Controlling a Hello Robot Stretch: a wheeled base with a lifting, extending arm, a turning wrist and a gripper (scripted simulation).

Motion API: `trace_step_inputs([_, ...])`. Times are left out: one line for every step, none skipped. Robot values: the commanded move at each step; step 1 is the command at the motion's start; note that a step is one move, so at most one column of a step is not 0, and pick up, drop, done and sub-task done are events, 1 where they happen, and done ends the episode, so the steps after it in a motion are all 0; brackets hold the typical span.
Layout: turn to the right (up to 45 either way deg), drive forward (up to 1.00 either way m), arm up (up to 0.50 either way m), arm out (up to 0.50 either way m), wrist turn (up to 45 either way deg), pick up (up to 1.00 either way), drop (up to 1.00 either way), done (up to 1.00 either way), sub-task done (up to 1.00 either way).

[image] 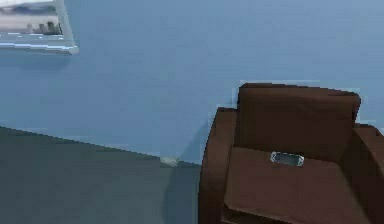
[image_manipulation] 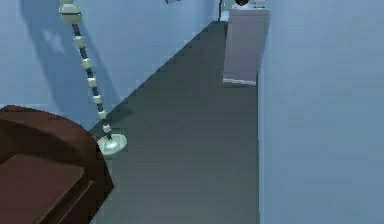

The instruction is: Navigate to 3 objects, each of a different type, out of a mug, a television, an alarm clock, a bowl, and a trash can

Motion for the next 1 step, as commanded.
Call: trace_step_inputs([15.0, 0.0, 0.0, 0.0, 0.0, 0.0, 0.0, 0.0, 0.0])
